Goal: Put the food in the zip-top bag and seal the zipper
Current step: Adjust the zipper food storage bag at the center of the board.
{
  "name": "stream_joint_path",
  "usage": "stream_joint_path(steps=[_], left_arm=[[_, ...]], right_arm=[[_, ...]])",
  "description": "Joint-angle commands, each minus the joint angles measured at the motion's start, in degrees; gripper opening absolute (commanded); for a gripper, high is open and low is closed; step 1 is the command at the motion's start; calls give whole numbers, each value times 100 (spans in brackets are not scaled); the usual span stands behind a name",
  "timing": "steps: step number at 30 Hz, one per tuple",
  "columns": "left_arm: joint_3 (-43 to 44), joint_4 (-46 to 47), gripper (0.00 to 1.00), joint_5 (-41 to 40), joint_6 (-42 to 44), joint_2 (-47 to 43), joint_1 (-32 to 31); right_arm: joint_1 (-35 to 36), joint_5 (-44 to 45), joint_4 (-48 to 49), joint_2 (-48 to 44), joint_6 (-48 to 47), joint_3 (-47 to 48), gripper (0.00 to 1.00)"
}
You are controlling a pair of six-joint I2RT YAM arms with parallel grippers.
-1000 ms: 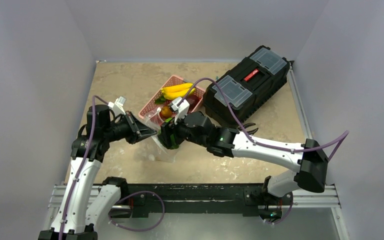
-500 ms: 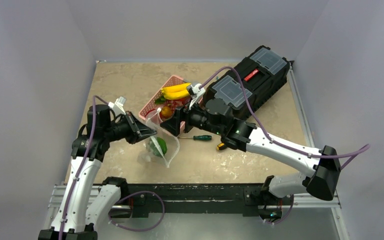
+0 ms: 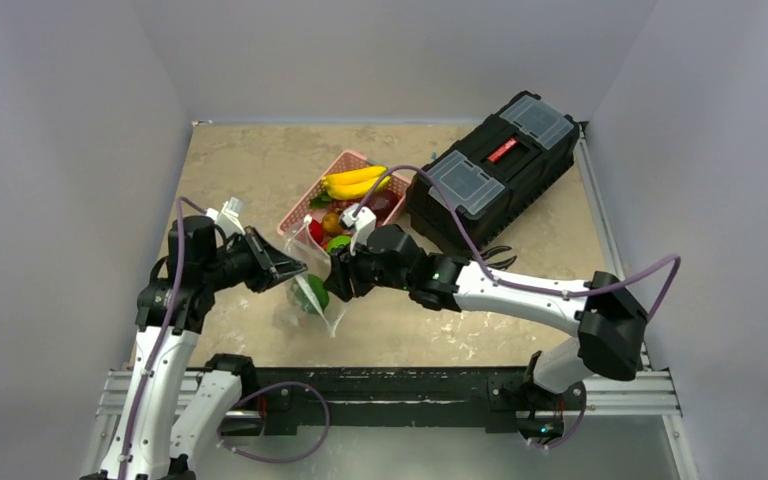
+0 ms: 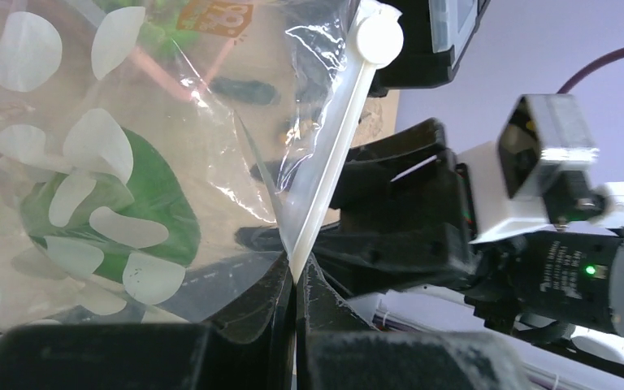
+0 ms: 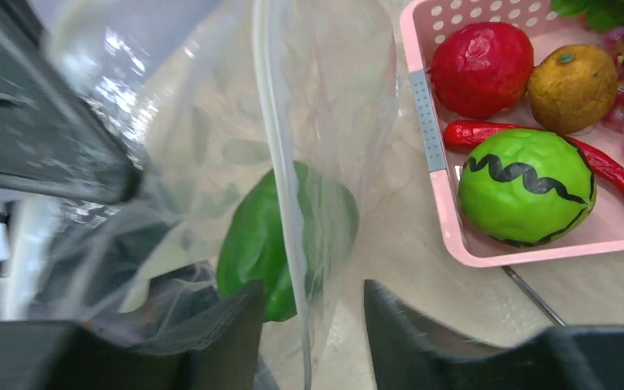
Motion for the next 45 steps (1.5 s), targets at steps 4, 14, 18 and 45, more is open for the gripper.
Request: stream_joint_path(steps=[4,14,18,45], left_arm=[[886,-950,0,-1211,626,-472,-8],[1213,-1998,0,-3336,968,-1624,-6],[431,-1471,0,-2875,1060,-1786,-6],[530,-2444,30,-3418,785,-1380,-6]], right_arm=[[90,204,-14,153,-391,875,24],[91,-50,-281,857,-503,2047,3],[86,-285,512,1068,-710,1776,2],[-120,-2091,2214,1848,1222,1631,0]])
